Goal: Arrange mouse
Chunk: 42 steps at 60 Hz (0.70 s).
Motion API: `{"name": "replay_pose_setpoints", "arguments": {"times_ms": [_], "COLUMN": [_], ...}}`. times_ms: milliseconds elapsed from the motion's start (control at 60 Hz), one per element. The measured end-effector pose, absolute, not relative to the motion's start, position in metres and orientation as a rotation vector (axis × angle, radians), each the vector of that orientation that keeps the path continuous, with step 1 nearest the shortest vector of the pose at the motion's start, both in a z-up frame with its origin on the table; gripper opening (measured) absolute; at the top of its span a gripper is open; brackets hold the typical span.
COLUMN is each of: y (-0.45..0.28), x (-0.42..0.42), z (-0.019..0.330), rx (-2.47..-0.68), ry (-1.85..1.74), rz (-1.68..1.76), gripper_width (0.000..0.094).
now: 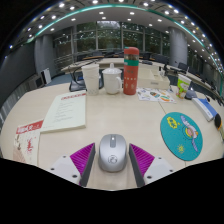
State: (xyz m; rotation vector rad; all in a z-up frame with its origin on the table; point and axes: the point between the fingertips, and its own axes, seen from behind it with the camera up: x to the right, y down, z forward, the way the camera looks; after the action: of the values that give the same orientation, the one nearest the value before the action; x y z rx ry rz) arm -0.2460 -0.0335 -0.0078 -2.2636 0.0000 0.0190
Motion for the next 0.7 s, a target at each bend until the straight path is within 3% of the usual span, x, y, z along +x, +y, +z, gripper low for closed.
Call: {"name": "replay_pose_setpoints", "arguments": {"times_ms": [83, 400, 500, 700], "y": [-0.027, -0.037, -0.044, -0.047], "x": [-0.242, -0.247, -0.252, -0.206], "z": [-0.014, 0.002, 0.051, 0.186], "rx": [-2.256, -2.218, -2.132, -1.943], "ry": [-0.006, -0.115, -0.143, -0.08], "rz": [0.006, 0.046, 0.075, 0.103], "gripper_width": [0.0506, 0.0381, 0.0382, 0.0381]}}
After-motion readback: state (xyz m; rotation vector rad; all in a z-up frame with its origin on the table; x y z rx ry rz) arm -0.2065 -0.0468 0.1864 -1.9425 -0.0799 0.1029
